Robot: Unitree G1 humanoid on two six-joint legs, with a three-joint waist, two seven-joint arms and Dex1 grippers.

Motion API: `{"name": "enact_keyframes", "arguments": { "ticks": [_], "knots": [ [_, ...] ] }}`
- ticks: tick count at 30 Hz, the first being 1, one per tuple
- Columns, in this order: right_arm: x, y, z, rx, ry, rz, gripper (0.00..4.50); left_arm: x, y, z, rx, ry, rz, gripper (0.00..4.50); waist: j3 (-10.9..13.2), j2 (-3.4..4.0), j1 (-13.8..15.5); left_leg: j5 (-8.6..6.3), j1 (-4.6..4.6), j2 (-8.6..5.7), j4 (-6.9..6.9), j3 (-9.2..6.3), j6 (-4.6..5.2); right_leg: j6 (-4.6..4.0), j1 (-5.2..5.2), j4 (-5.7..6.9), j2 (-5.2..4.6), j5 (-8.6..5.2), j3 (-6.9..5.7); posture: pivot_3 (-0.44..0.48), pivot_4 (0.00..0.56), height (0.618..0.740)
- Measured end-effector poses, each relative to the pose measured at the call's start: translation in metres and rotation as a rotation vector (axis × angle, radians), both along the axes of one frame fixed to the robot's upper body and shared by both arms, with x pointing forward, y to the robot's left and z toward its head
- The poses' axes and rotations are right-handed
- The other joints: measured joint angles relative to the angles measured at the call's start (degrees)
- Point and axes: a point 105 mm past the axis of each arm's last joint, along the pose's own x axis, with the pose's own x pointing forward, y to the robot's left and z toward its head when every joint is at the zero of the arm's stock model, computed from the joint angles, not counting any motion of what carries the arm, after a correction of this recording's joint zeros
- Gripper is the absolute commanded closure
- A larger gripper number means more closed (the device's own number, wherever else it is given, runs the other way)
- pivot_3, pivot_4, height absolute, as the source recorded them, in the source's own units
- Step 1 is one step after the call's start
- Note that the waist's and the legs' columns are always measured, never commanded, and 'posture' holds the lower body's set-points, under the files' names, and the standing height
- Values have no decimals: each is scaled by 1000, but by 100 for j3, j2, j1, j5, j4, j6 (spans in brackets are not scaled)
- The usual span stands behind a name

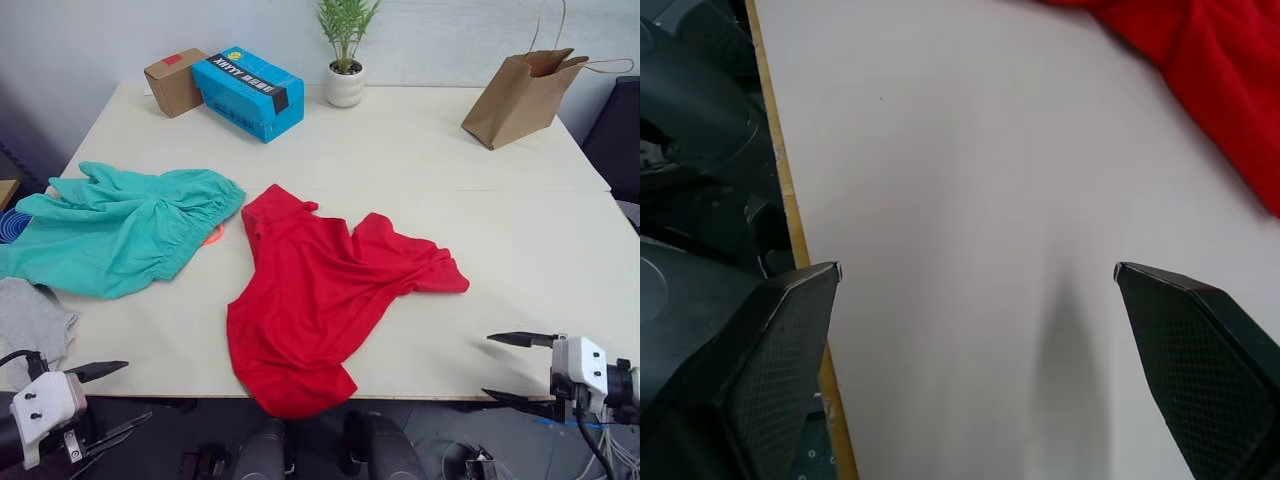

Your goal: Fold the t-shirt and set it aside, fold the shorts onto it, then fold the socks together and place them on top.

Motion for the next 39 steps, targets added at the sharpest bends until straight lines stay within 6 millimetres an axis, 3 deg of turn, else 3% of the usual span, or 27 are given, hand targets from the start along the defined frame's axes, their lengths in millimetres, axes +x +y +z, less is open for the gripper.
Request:
{"name": "enact_keyframes", "arguments": {
  "ticks": [4,10,18,25,32,39],
  "knots": [
    [4,1,3,2,-16,2,27,2,-3,3,-3,-16,8,0,0,0,4,1,-1,0,0,0,1,74,0,1,2,42,-2,0,150,740],
    [4,3,4,3,-20,4,27,10,-8,8,-80,-20,56,0,0,-1,17,2,0,0,5,0,4,77,3,2,2,44,-3,0,150,740],
    [9,12,12,24,-34,3,27,18,-29,17,-99,10,-36,0,-1,0,6,4,0,0,6,0,4,79,4,3,2,45,-2,0,150,740],
    [33,49,49,102,-104,77,27,41,-75,35,-16,-49,-275,0,-1,2,12,13,5,0,4,0,-4,74,3,20,2,44,-1,0,150,740],
    [53,60,52,28,-133,106,27,61,-100,35,71,-77,-394,0,1,5,0,34,-1,-5,13,6,-30,76,-3,36,2,45,0,0,150,740],
    [76,60,49,-89,-185,120,27,73,-108,33,131,-82,-460,0,1,5,-3,58,7,-3,11,8,-21,72,-7,56,6,42,0,0,150,740]
  ]
}}
